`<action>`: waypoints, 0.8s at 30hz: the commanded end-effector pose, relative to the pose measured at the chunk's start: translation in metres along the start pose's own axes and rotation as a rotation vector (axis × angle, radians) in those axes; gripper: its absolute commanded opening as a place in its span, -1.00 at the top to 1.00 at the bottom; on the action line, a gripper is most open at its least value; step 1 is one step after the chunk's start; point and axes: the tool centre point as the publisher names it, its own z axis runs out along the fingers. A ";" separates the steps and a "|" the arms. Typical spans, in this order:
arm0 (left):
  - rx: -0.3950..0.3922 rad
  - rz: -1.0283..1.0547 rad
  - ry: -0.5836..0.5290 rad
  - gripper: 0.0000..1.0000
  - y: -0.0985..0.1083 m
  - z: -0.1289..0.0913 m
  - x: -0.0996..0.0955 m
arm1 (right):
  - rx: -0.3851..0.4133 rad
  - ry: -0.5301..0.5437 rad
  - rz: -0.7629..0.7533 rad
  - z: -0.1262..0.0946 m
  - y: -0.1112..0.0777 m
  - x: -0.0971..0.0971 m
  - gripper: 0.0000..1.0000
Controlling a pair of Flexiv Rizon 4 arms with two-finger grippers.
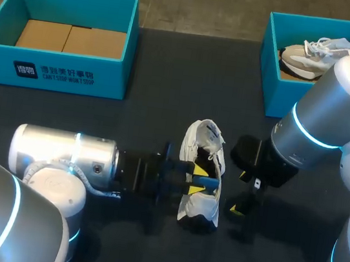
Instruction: Take the shoe out of the shoebox, open the shoe tongue, remove and reinsert the insole, then place the shoe into the shoebox
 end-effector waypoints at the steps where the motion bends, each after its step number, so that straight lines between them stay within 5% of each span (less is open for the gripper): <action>1: 0.007 -0.002 0.002 0.69 0.000 -0.002 0.001 | 0.001 -0.002 0.001 0.001 0.000 0.001 -1.00; 3: 0.014 -0.001 0.006 1.00 -0.001 -0.001 0.001 | 0.001 -0.002 0.001 0.001 0.000 0.001 -1.00; 24: -0.051 0.012 0.096 1.00 0.022 0.011 0.008 | 0.001 -0.002 0.001 0.001 0.000 0.001 -1.00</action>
